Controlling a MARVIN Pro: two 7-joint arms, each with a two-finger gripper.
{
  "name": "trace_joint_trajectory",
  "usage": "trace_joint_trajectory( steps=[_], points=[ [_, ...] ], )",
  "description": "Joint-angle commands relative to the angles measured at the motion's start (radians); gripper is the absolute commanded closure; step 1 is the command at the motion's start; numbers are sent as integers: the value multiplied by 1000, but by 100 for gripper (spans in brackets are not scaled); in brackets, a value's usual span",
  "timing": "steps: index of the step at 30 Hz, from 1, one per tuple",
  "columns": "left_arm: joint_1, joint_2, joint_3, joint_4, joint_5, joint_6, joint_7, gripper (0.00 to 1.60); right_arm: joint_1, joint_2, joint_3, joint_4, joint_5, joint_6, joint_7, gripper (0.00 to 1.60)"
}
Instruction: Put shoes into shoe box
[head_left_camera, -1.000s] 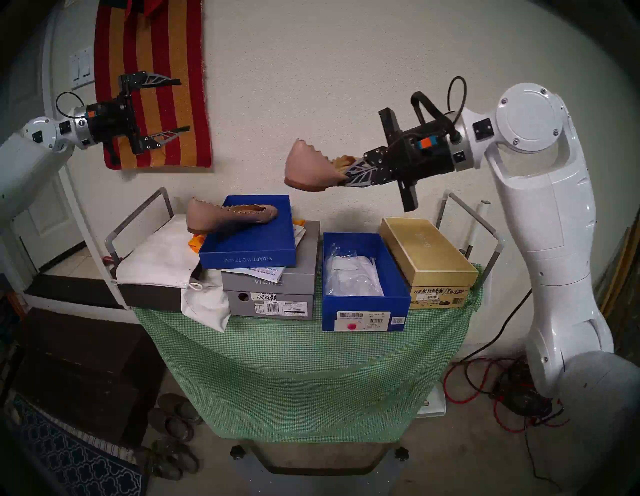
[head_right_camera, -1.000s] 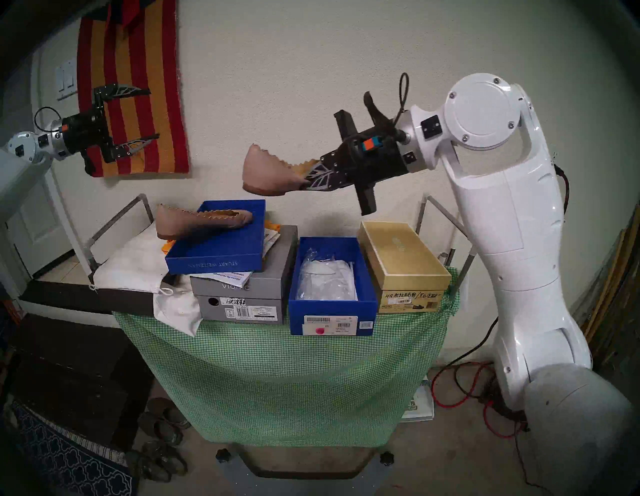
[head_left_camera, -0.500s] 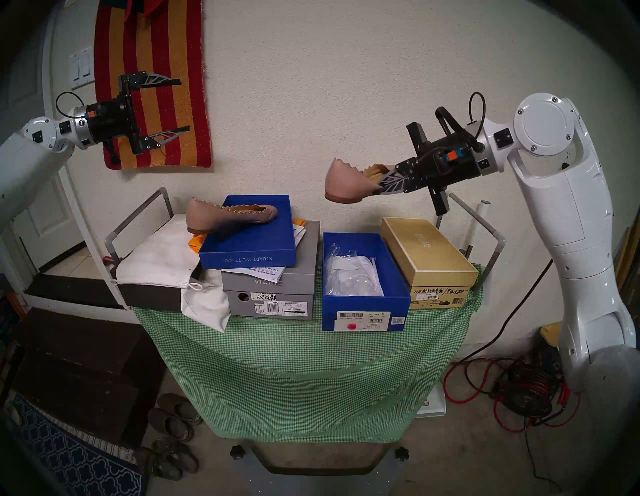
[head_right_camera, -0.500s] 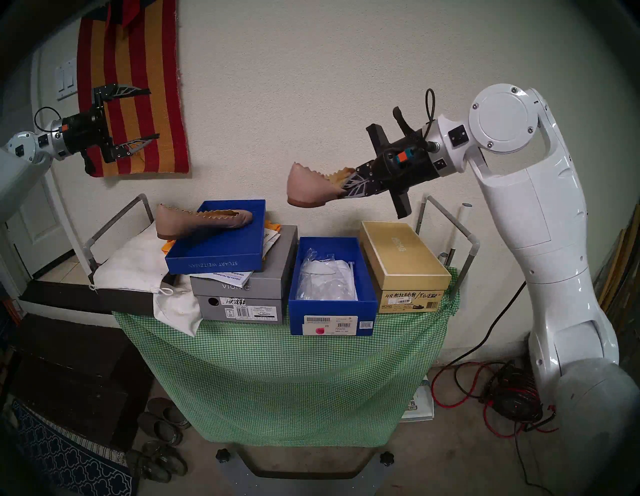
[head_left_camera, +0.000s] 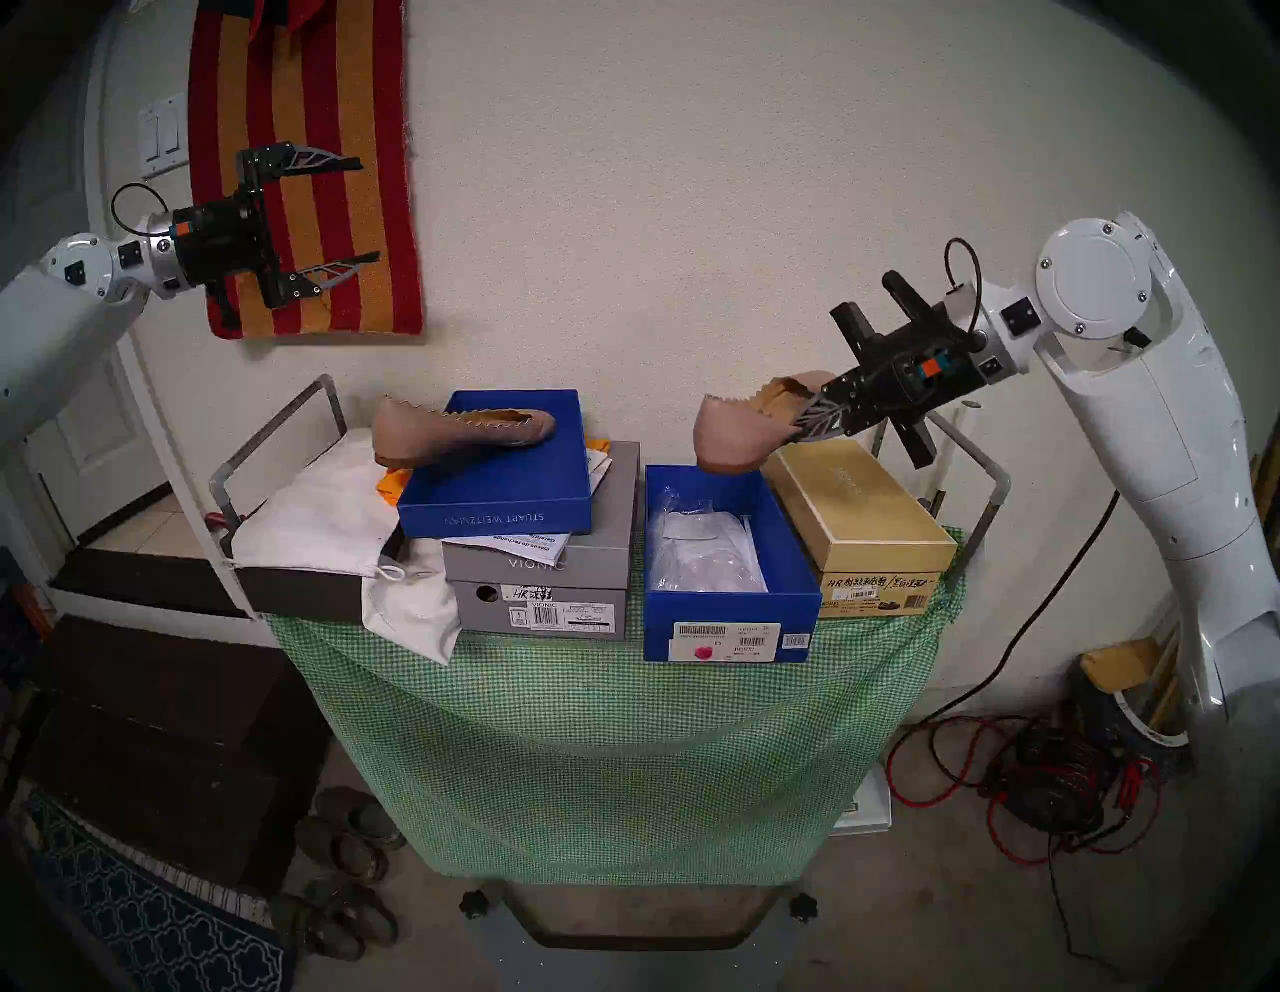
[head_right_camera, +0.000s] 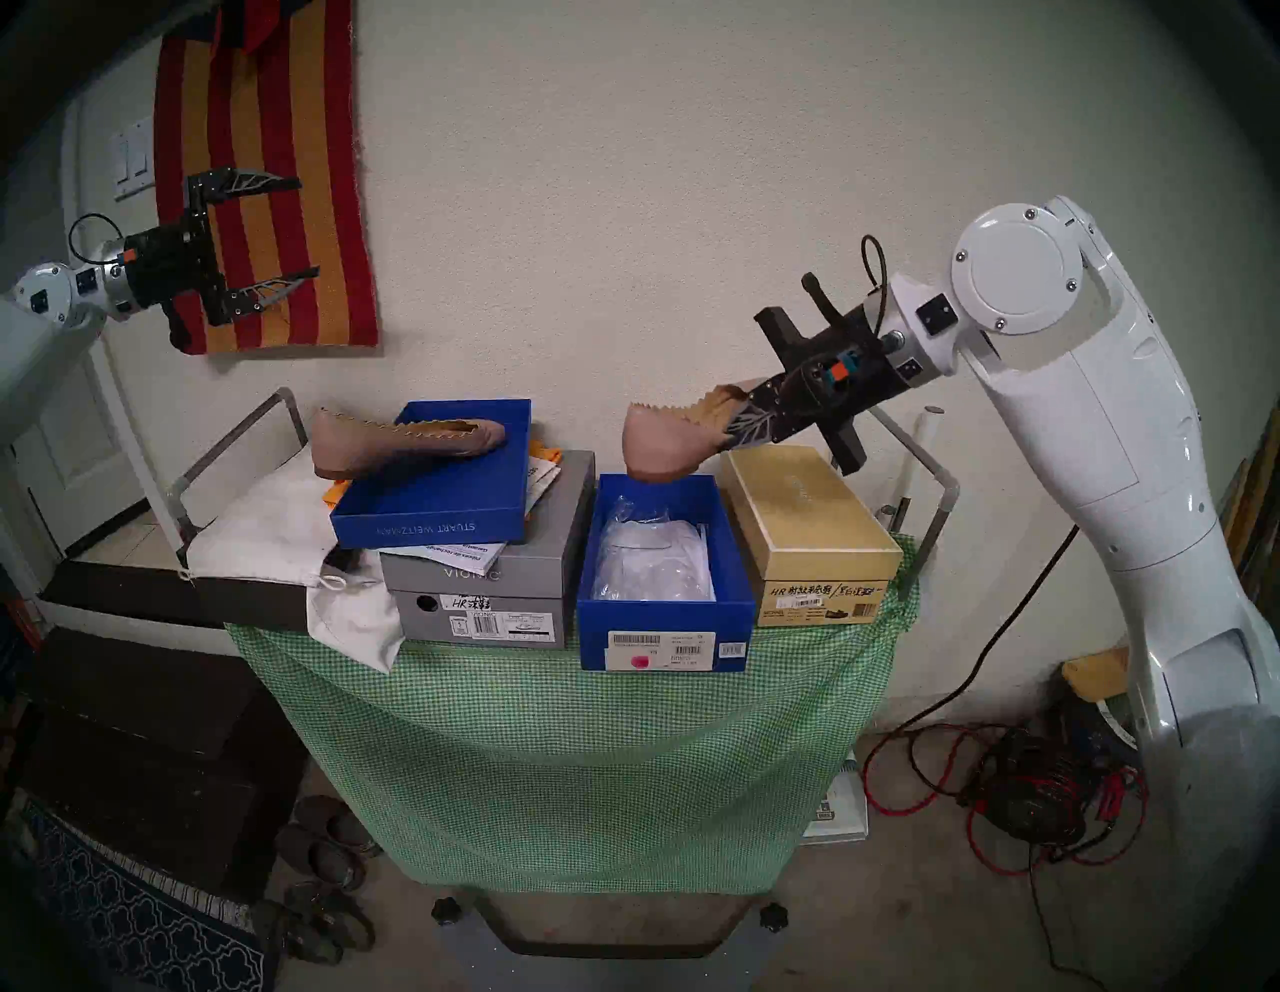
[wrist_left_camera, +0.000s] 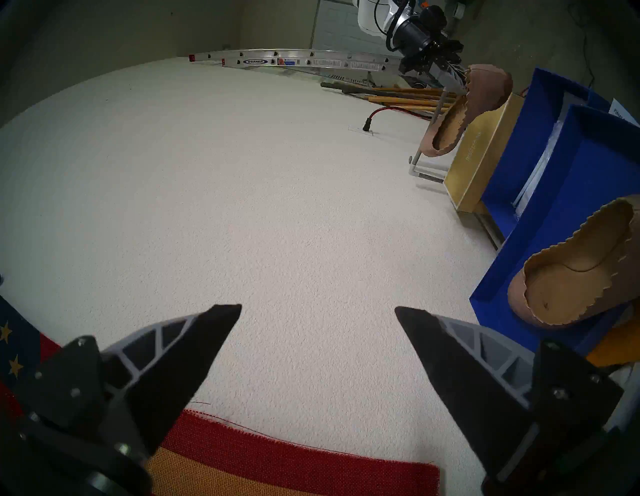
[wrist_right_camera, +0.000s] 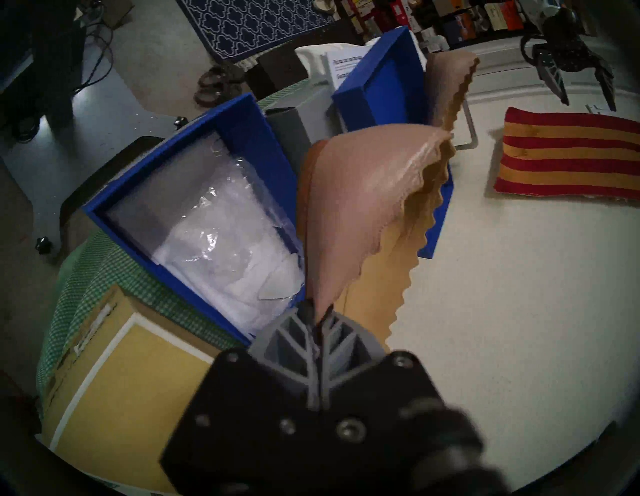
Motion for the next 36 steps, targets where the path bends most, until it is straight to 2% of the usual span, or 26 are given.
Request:
trace_joint_trajectory(
  steps=[1, 4, 6, 7, 8, 11, 13, 17, 19, 20, 23, 24, 26, 27, 31, 36],
  points=[
    [0, 0, 0, 1, 1, 1, 0, 0, 22, 114, -84, 7, 42, -56, -3, 160],
    [0, 0, 0, 1, 1, 1, 0, 0, 32, 134, -114, 11, 62, -76, -3, 160],
    [0, 0, 1, 1, 1, 1, 0, 0, 63, 165, -171, 6, 94, -103, -3, 160],
    [0, 0, 1, 1, 1, 1, 0, 0, 63, 165, -171, 6, 94, -103, -3, 160],
    [0, 0, 1, 2, 1, 1, 0, 0, 80, 171, -209, 9, 104, -122, -3, 160],
    [0, 0, 1, 2, 1, 1, 0, 0, 87, 170, -238, 9, 102, -138, -3, 160],
    [0, 0, 1, 2, 1, 1, 0, 0, 114, 172, -283, 14, 111, -161, -3, 160],
    [0, 0, 1, 2, 1, 1, 0, 0, 175, 132, -333, 27, 93, -208, -3, 160],
    [0, 0, 1, 2, 1, 1, 0, 0, 175, 96, -310, 36, 74, -225, -3, 160],
    [0, 0, 1, 2, 1, 1, 0, 0, 205, 89, -329, 41, 77, -228, -3, 160],
    [0, 0, 1, 1, 1, 1, 0, 0, 237, 61, -326, 48, 51, -247, -3, 160],
    [0, 0, 0, 1, 1, 1, 0, 0, 223, 51, -304, 47, 43, -253, -3, 160],
    [0, 0, 0, 1, 1, 1, 0, 0, 282, 36, -344, 60, 44, -260, -3, 160],
    [0, 0, 0, 1, 1, 1, 0, 0, 246, 24, -306, 53, 37, -263, -3, 160],
    [0, 0, 1, 1, 1, 1, 0, 0, 315, 8, -378, 80, 36, -279, -10, 160],
    [0, 0, 1, 1, 1, 1, 0, 0, 336, 6, -461, 122, 15, -305, -20, 160]
  ],
)
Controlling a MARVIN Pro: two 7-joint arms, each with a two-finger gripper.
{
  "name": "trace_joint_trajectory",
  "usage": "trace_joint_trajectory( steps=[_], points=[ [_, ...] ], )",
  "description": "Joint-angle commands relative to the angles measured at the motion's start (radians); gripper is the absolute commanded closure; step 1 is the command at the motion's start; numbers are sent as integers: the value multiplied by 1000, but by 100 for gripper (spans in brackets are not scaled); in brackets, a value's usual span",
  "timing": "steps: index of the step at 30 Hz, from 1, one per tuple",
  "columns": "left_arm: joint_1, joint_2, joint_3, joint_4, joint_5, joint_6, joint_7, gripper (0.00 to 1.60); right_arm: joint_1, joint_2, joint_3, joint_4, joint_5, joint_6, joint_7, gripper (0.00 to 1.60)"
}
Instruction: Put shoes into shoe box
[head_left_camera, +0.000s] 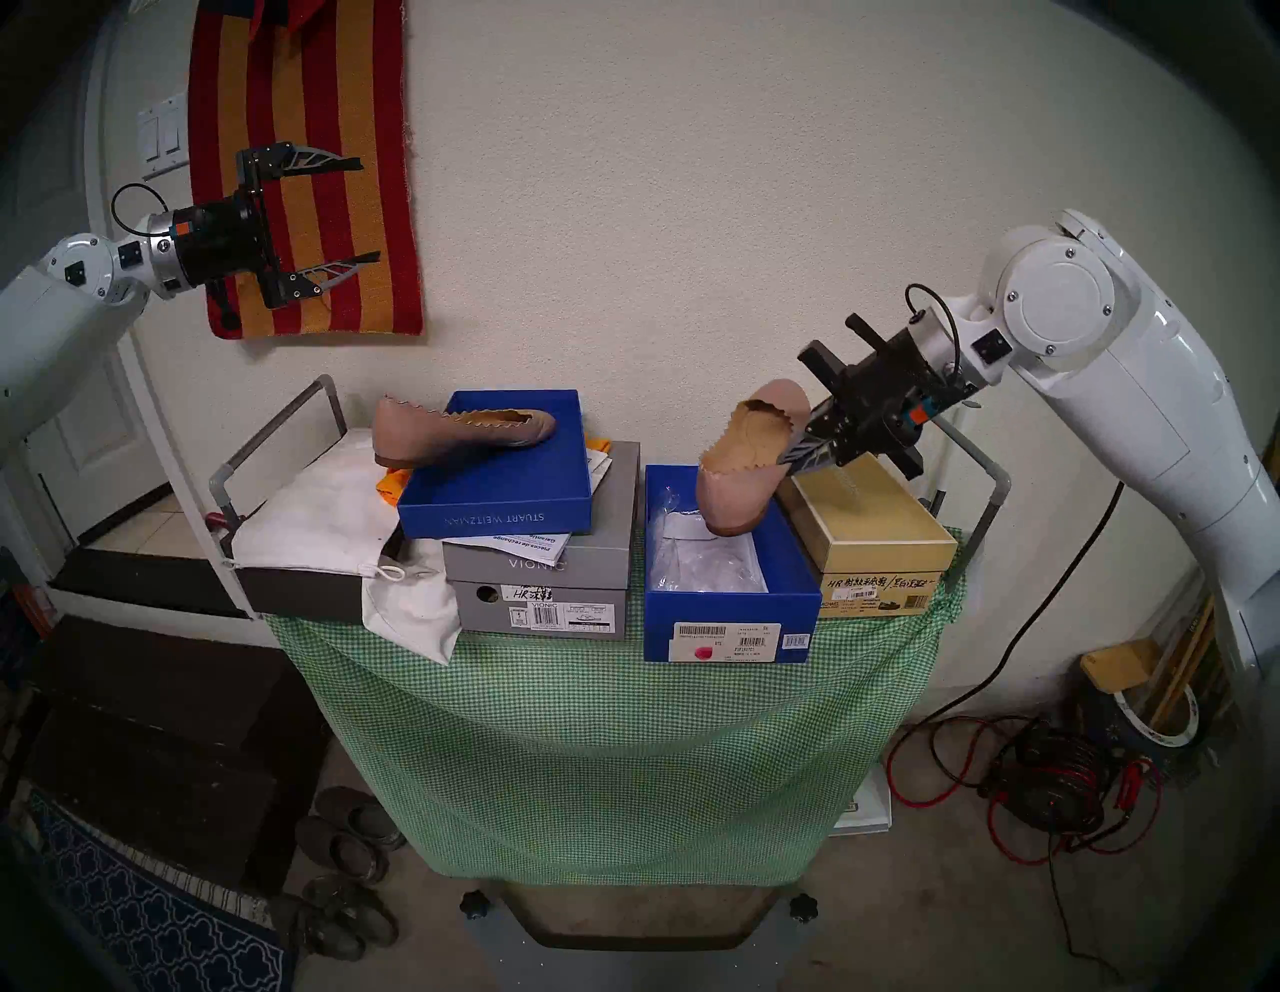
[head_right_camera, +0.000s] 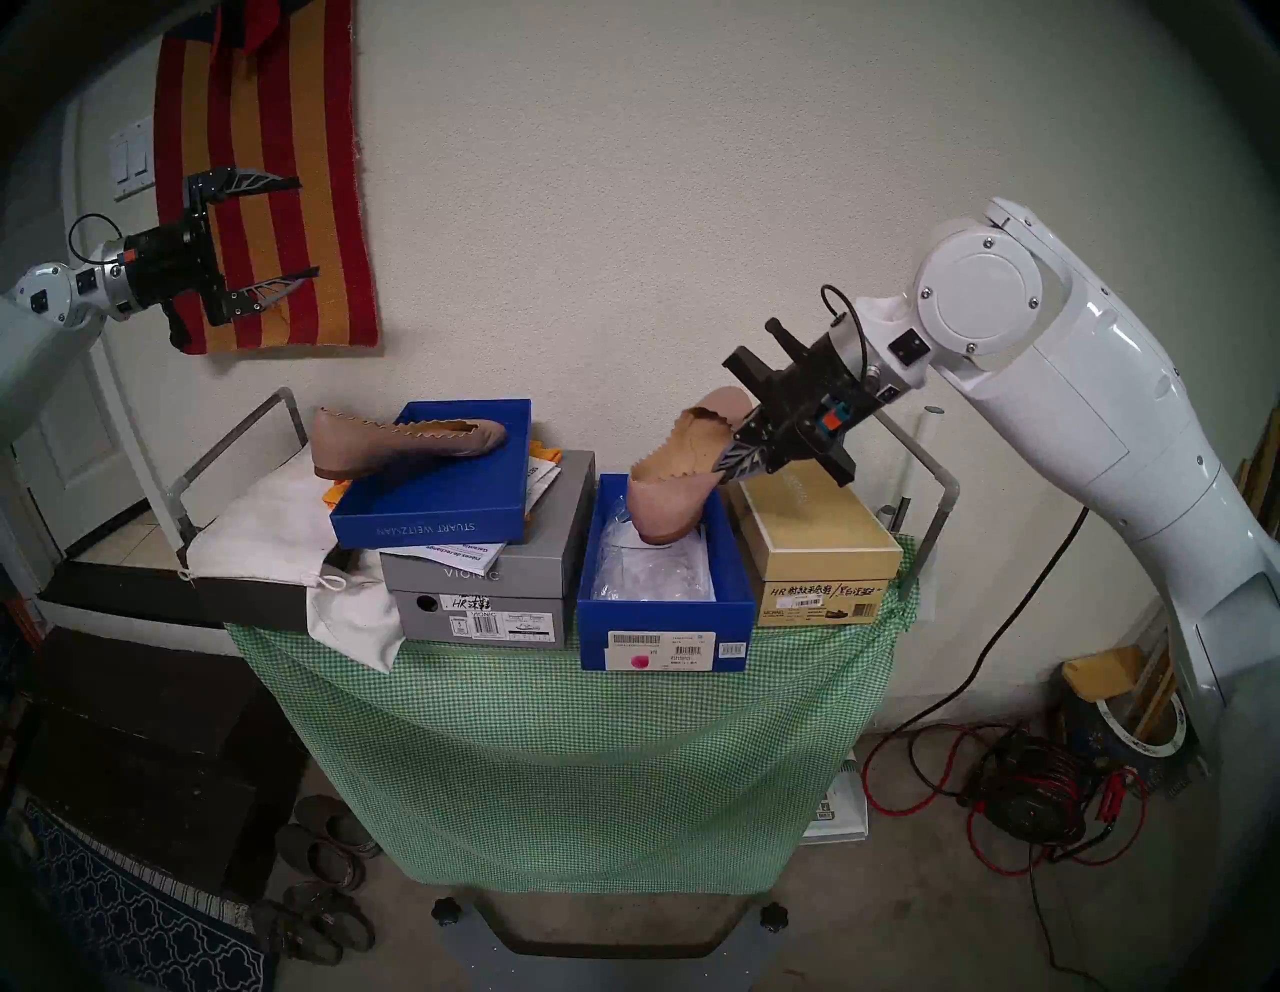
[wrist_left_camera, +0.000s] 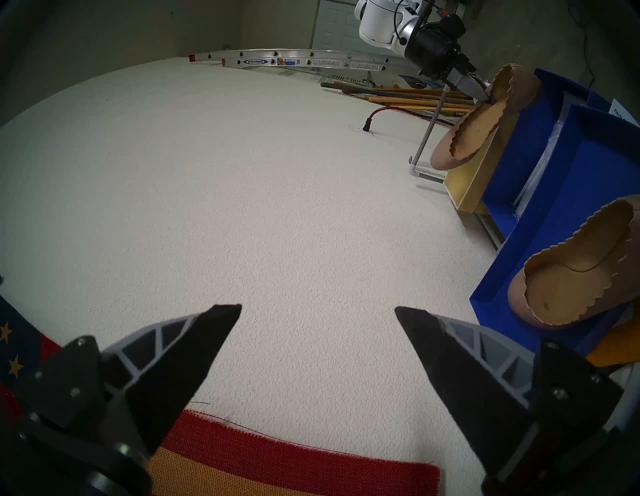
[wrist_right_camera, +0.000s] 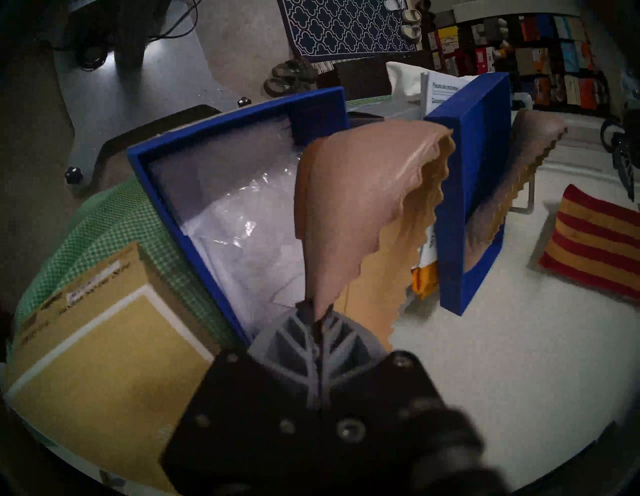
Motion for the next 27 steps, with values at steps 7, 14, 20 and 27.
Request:
trace_joint_trajectory(
  steps=[7, 14, 20, 27],
  points=[
    [0, 0, 1, 1, 1, 1, 0, 0, 124, -40, -201, 89, -10, -62, 69, 160],
    [0, 0, 1, 1, 1, 1, 0, 0, 151, -36, -323, 117, 4, -95, 53, 160],
    [0, 0, 1, 1, 1, 1, 0, 0, 178, -27, -428, 136, 10, -121, 9, 160],
    [0, 0, 1, 1, 1, 1, 0, 0, 234, -17, -546, 162, 20, -155, -38, 160]
  ],
)
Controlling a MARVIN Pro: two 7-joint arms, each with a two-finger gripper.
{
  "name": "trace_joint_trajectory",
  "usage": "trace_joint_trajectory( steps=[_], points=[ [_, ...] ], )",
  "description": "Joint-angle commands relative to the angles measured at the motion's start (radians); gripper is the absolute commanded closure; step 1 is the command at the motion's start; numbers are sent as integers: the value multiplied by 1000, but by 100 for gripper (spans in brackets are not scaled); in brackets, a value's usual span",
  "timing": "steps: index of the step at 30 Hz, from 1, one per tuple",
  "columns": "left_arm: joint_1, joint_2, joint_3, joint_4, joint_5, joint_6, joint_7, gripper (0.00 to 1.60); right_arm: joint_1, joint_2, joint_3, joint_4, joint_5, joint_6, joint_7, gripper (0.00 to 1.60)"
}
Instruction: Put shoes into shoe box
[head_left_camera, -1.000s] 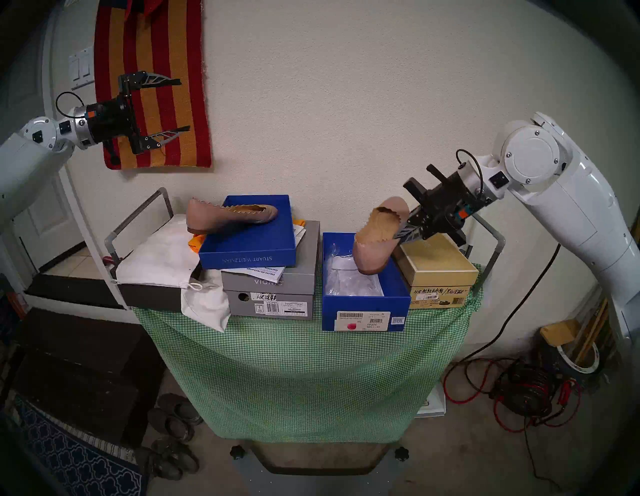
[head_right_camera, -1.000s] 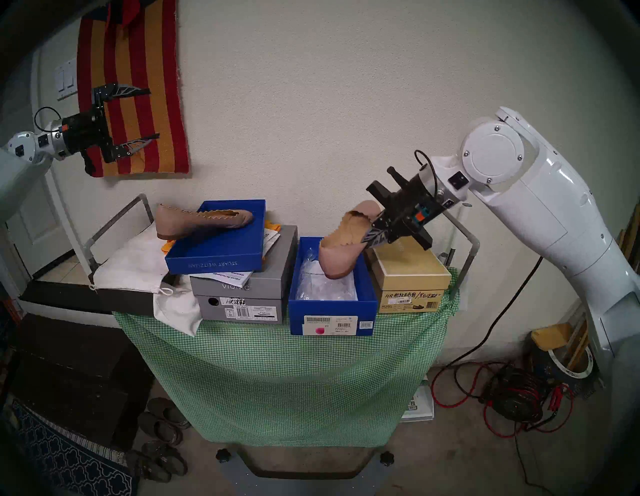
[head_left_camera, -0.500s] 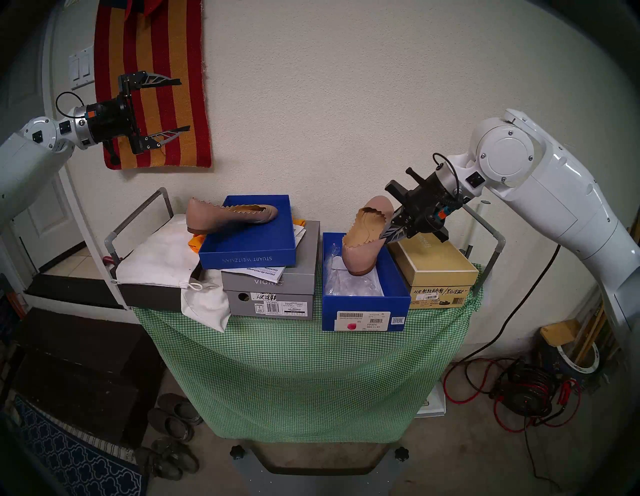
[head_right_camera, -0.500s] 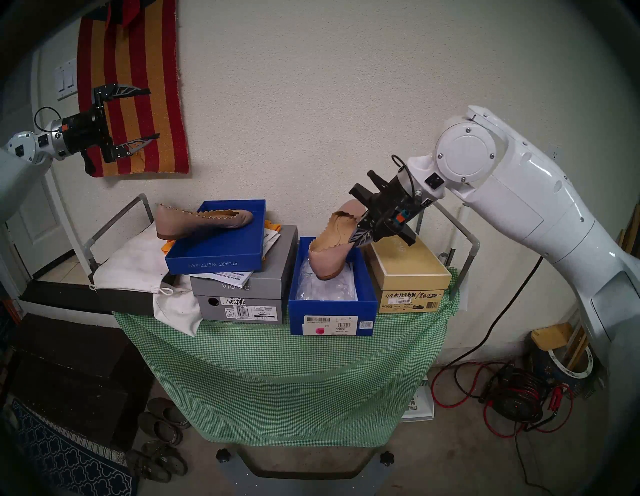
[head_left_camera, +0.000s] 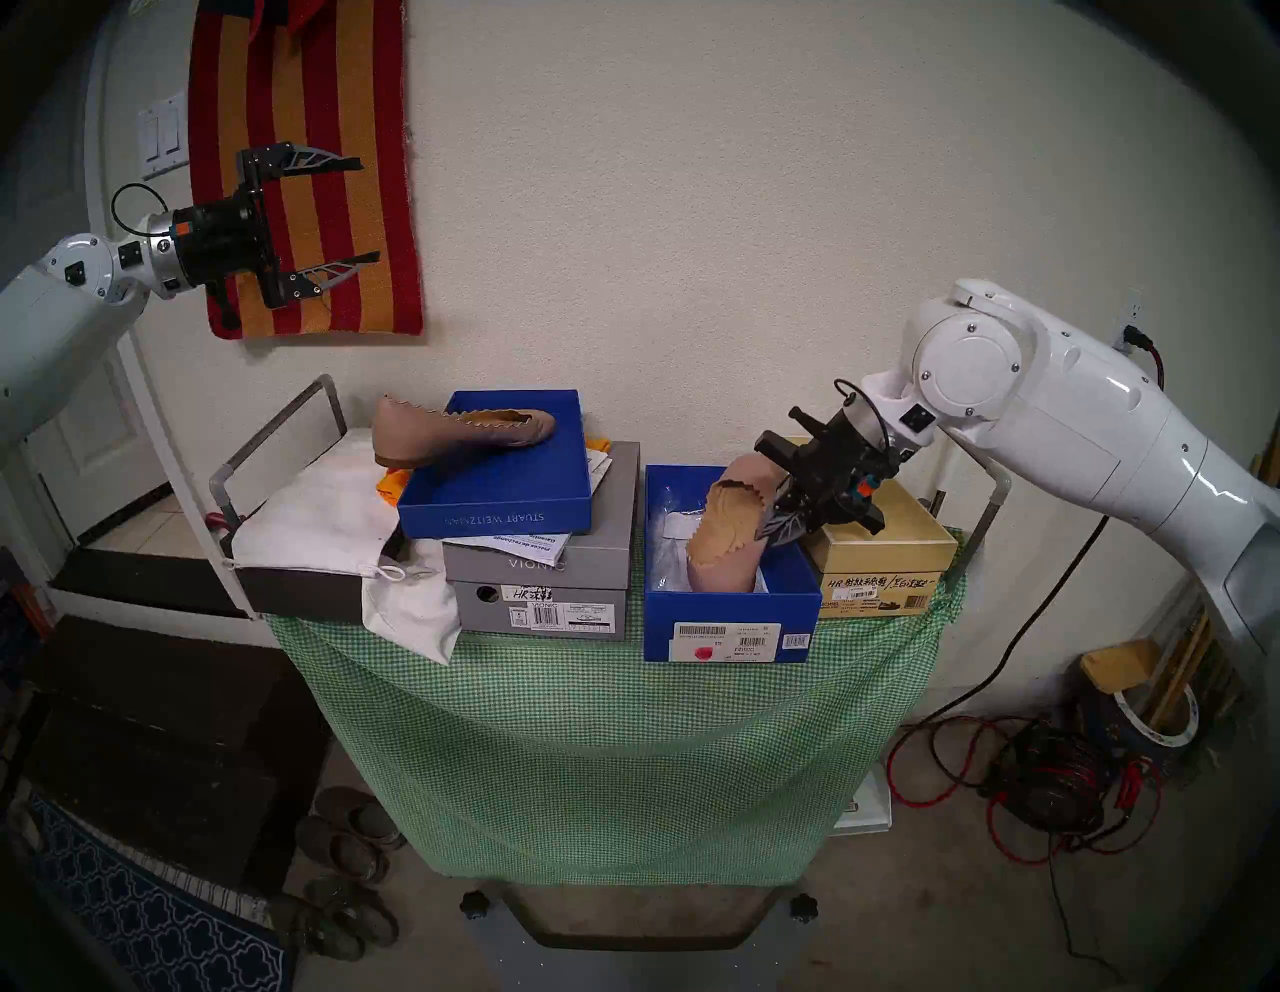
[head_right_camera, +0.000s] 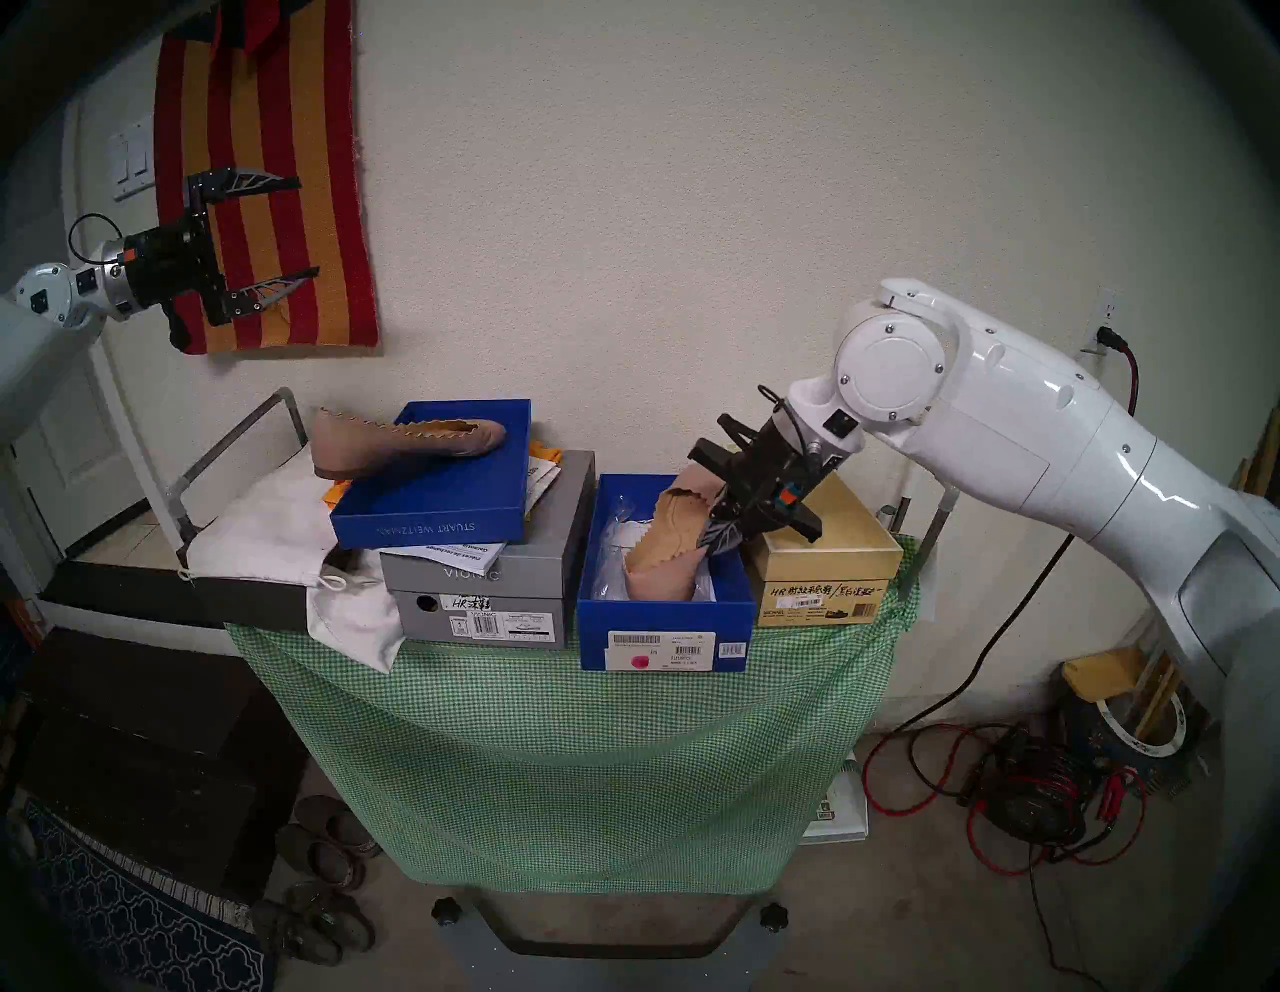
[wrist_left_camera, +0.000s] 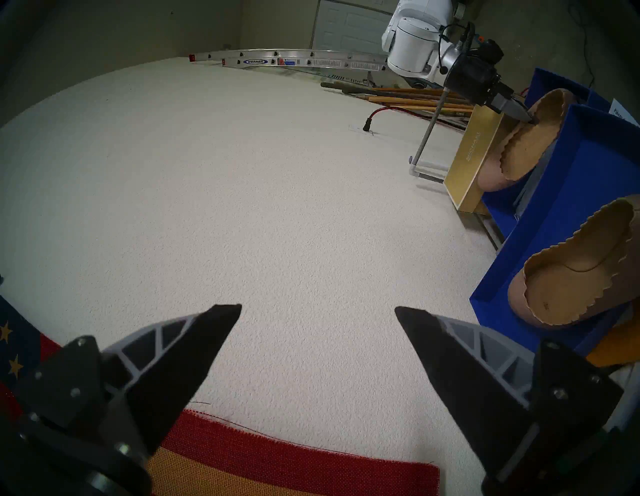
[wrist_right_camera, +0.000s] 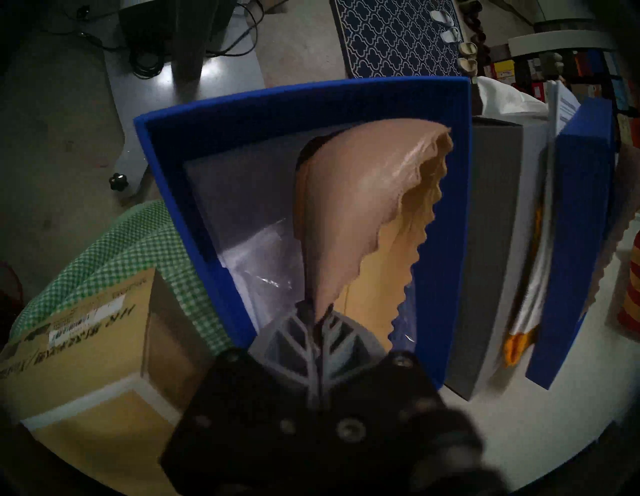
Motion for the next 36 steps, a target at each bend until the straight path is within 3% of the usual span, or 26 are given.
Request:
trace_joint_trajectory(
  steps=[1, 3, 5, 6, 7, 10, 14, 16, 18, 28, 31, 36],
  points=[
    [0, 0, 1, 1, 1, 1, 0, 0, 79, 12, -96, 24, 18, -32, 111, 160],
    [0, 0, 1, 1, 1, 1, -1, 0, 93, 15, -126, 33, 20, -40, 86, 160],
    [0, 0, 1, 1, 1, 1, -1, 0, 113, 7, -152, 44, 37, -50, 117, 122],
    [0, 0, 1, 1, 1, 1, -1, 0, 113, 7, -152, 44, 37, -50, 117, 122],
    [0, 0, 1, 1, 1, 1, -1, 0, 124, 11, -174, 46, 31, -55, 75, 109],
    [0, 0, 1, 1, 1, 1, -1, 0, 147, 7, -211, 58, 40, -65, 65, 87],
    [0, 0, 1, 1, 1, 1, -1, 0, 190, 3, -262, 80, 52, -79, 50, 81],
    [0, 0, 1, 1, 1, 1, -1, 0, 216, 3, -280, 90, 61, -86, 39, 57],
    [0, 0, 1, 2, 1, 1, -1, 0, 243, -1, -298, 100, 76, -92, 20, 48],
    [0, 0, 1, 2, 1, 1, -1, 0, 359, -22, -370, 134, 163, -115, 17, 31],
    [0, 0, 1, 2, 1, 1, -1, 0, 374, -25, -383, 146, 166, -120, -27, 34],
    [0, 0, 1, 2, 1, 1, -1, 0, 440, -40, -444, 164, 214, -129, -23, 37]
  ],
)
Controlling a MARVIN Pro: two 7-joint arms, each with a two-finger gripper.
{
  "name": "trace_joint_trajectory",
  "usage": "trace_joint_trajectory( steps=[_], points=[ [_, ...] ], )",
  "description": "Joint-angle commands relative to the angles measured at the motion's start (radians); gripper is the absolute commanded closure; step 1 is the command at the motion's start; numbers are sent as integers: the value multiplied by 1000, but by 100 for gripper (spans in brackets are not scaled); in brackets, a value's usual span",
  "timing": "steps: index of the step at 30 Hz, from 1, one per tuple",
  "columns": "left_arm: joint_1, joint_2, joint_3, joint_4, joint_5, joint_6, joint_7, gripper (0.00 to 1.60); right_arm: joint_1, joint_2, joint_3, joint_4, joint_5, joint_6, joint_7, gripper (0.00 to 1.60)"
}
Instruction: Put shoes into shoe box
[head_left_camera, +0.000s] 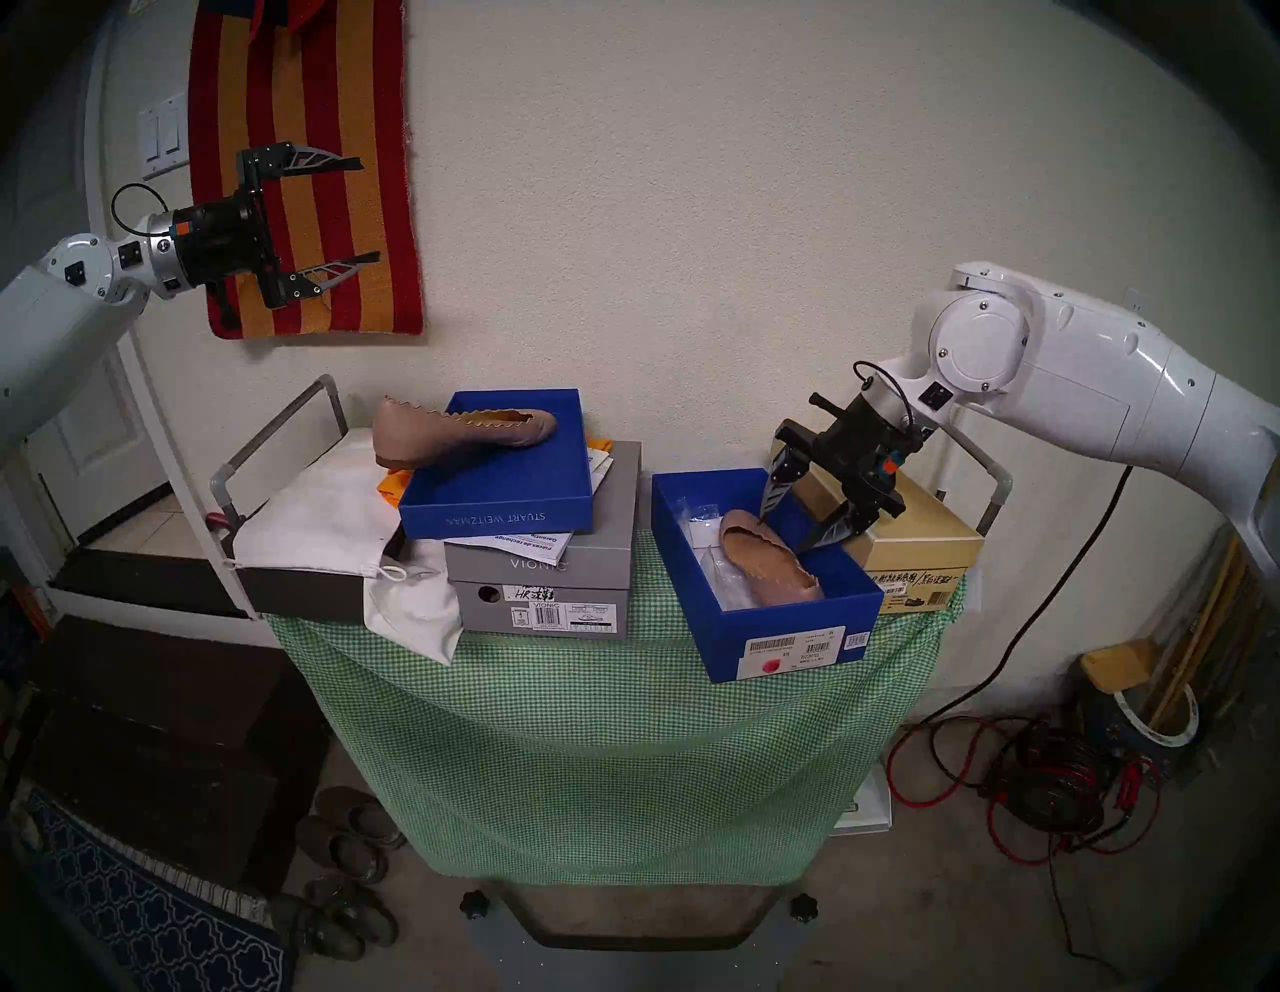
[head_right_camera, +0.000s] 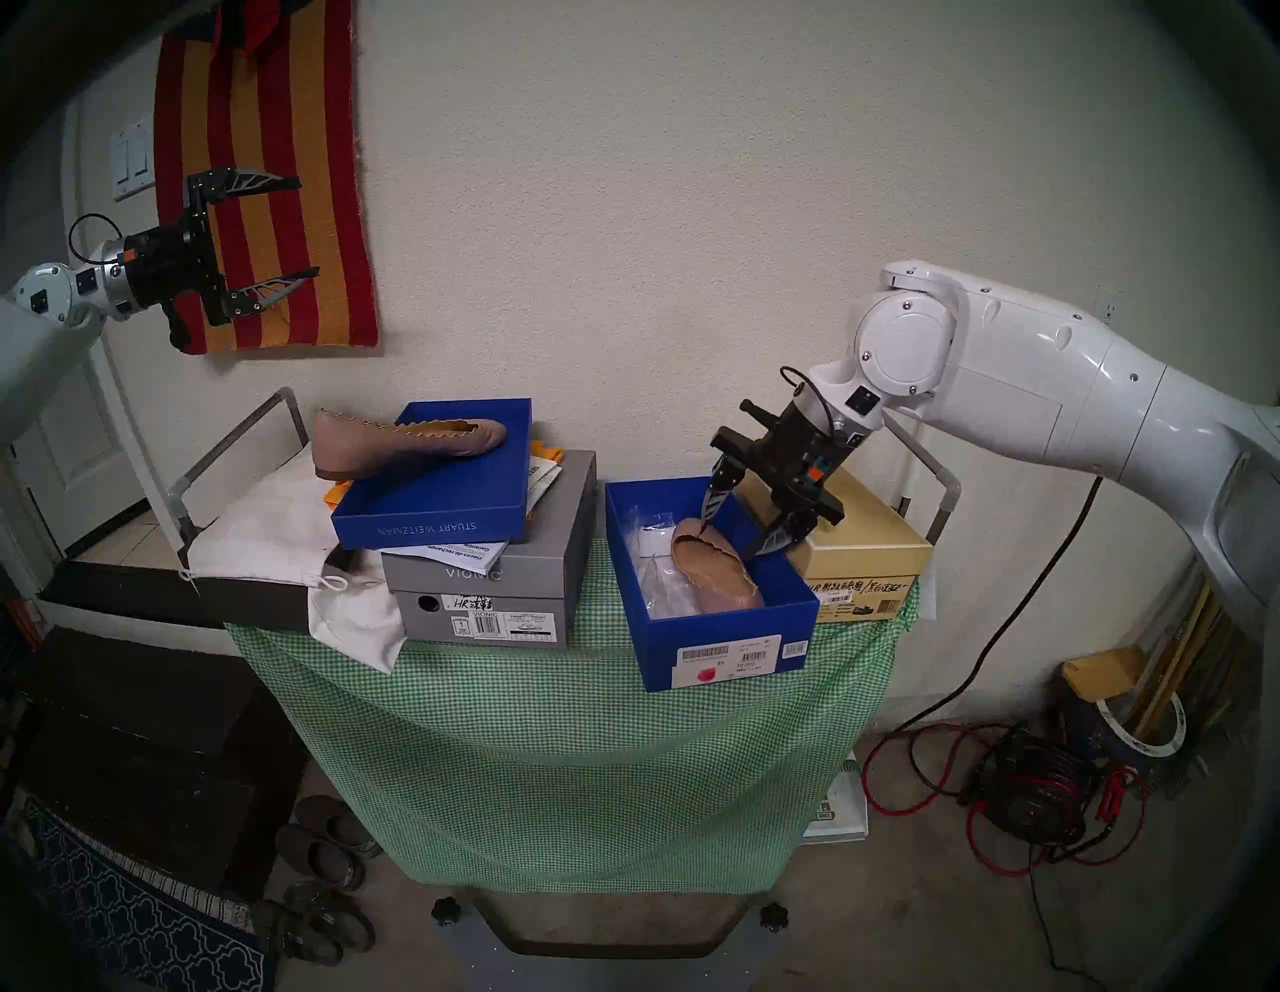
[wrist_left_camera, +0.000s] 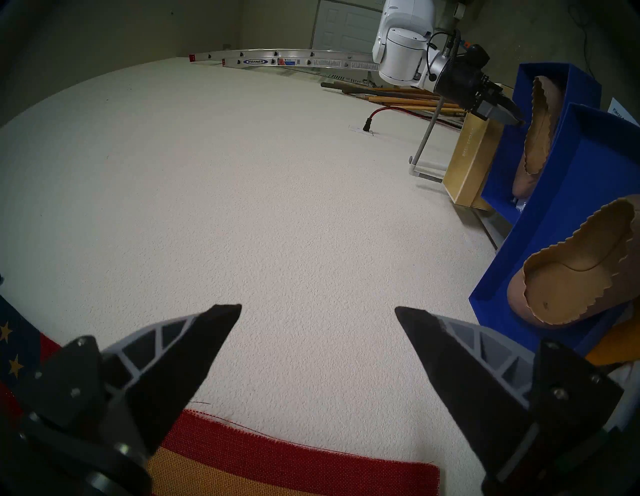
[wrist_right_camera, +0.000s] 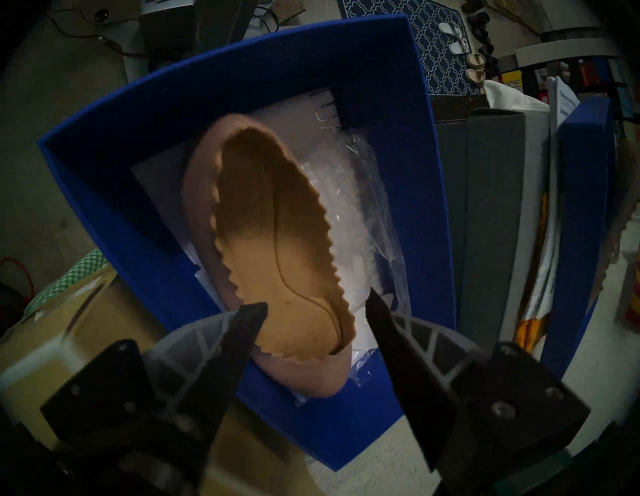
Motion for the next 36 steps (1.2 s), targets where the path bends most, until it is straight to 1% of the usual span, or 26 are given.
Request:
trace_joint_trajectory(
  steps=[1, 2, 4, 5, 6, 7, 8, 9, 10, 12, 13, 14, 15, 16, 18, 19, 21, 23, 24, 27, 29, 32, 33, 34, 35, 36],
  points=[
    [0, 0, 1, 2, 2, 1, -1, 0, 102, -19, -50, 31, 53, -13, 92, 38],
    [0, 0, 1, 2, 2, 1, -1, 0, 124, -26, -76, 38, 76, -16, 102, 40],
    [0, 0, 1, 2, 2, 1, -1, 0, 138, -34, -87, 50, 120, -35, 93, 38],
    [0, 0, 1, 2, 2, 1, -1, 0, 136, -41, -78, 65, 157, -26, 96, 10],
    [0, 0, 1, 2, 2, 1, -1, 0, 144, -48, -90, 77, 171, -37, 87, 10],
    [0, 0, 1, 2, 2, 1, -1, 0, 140, -47, -79, 83, 180, -51, 91, 7],
    [0, 0, 1, 2, 3, 1, -1, 0, 124, -38, -58, 88, 193, -52, 58, 1],
    [0, 0, 1, 3, 3, 1, -1, 0, 122, -30, -57, 90, 194, -51, 19, 0],
    [0, 0, 1, 3, 3, 1, -1, 0, 119, -26, -58, 95, 194, -51, -10, 0],
    [0, 0, 1, 3, 3, 1, -1, 0, 98, 1, -34, 99, 168, -56, -108, 0],
    [0, 0, 1, 2, 2, 1, -1, 0, 85, 12, -13, 103, 173, -49, -139, 0],
    [0, 0, 1, 2, 2, 1, -1, 0, 81, 17, -4, 109, 176, -49, -154, 0],
    [0, 0, 1, 2, 2, 1, -1, 0, 68, 27, 26, 116, 190, -45, -159, 0],
    [0, 0, 1, 2, 2, 1, -1, 0, 63, 34, 41, 123, 206, -41, -166, 0],
    [0, 0, 1, 2, 2, 1, -1, 0, 56, 48, 60, 132, 209, -38, -206, 0],
    [0, 0, 1, 2, 2, 1, -1, 0, 43, 56, 85, 144, 227, -29, -208, 0],
    [0, 0, 1, 2, 2, 1, -1, 0, 29, 74, 112, 154, 237, -23, -256, 0],
    [0, 0, 1, 2, 1, 1, -1, 0, 19, 91, 135, 164, 252, -15, -291, 0],
    [0, 0, 1, 2, 1, 1, -1, 0, 14, 100, 146, 169, 265, -11, -295, 0],
    [0, 0, 1, 1, 1, 1, 0, 0, -13, 132, 175, 172, 270, -2, -363, 0],
    [0, 0, 1, 1, 1, 1, 0, 0, -26, 153, 196, 171, 281, 2, -385, 0],
    [0, 0, 1, 1, 1, 1, 0, 0, -43, 185, 222, 172, 292, 10, -446, 0],
    [0, 0, 1, 1, 1, 1, 0, 0, -50, 201, 229, 170, 292, 13, -504, 0],
    [0, 0, 1, 1, 1, 1, 0, 0, -50, 201, 229, 170, 292, 13, -504, 0],
    [0, 0, 1, 1, 1, 1, 0, 0, -50, 209, 242, 174, 300, 15, -480, 0],
    [0, 0, 1, 1, 1, 1, 0, 0, -53, 227, 257, 175, 308, 23, -517, 0]
  ],
)
